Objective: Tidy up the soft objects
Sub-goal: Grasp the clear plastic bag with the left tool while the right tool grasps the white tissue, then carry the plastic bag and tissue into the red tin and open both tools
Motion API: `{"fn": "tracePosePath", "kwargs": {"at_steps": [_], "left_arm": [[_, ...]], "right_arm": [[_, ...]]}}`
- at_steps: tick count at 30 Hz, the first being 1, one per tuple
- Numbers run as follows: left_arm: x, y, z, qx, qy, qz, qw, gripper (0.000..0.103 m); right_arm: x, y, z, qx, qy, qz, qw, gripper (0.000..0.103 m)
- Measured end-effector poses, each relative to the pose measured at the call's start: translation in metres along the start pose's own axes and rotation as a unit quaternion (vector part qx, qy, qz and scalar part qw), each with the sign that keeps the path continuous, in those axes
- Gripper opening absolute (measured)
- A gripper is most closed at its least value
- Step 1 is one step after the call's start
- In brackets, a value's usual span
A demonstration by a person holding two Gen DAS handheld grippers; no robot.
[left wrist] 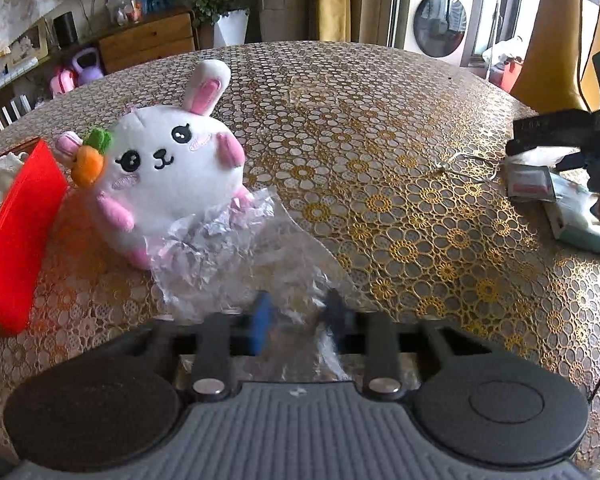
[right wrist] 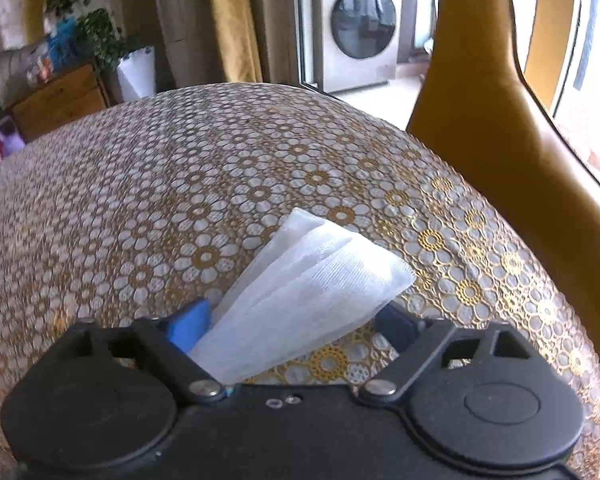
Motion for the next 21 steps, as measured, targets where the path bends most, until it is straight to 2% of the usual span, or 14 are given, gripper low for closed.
{"fn": "tracePosePath", "kwargs": {"at_steps": [2,4,5,6,7,10,16,21], "left_arm": [[0.001,0.001,0.004,0.003,-0.003,0.001,1.0000,0.009],[0.002,0.002,0.008,0.008,-0.010,0.001,0.9999,0.006],[0.002,0.003,0.010,0.010,-0.010,0.001,0.9999,0.005],[0.003,0.003,0.012,0.013,-0.009,-0.001,0.9999,0.005],[0.005,0.004,0.014,0.012,-0.010,-0.004,0.9999,0.005],[0.014,0.007,0.018,0.006,-0.010,-0.017,0.9998,0.005],[0.038,0.018,0.034,0.019,-0.025,-0.043,0.9986,0.003],[0.062,0.028,0.046,0.031,-0.037,-0.070,0.9964,0.003]], "right_arm": [[0.005,-0.004,0.006,0.019,-0.003,-0.011,1.000,0.069],[0.009,-0.005,0.009,0.031,0.007,-0.022,0.999,0.040],[0.012,-0.006,0.010,0.037,0.010,-0.023,0.999,0.033],[0.015,-0.006,0.012,0.038,0.015,-0.024,0.999,0.019],[0.018,-0.006,0.013,0.037,0.019,-0.024,0.999,0.014],[0.036,-0.001,0.016,0.037,0.041,-0.039,0.998,0.009],[0.087,0.002,0.023,0.051,0.100,-0.076,0.991,0.007],[0.127,0.016,0.024,0.042,0.129,-0.118,0.984,0.007]]}}
Point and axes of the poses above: each gripper's, at about its wrist camera, not at the fingertips, and x roughly against the way its jaws point, z to its left, y to its top, the point moved 3 cm from there along -x, roughly the way its jaws point, and after that the axes turned 7 degrees about -y, right-handed, at the moved point
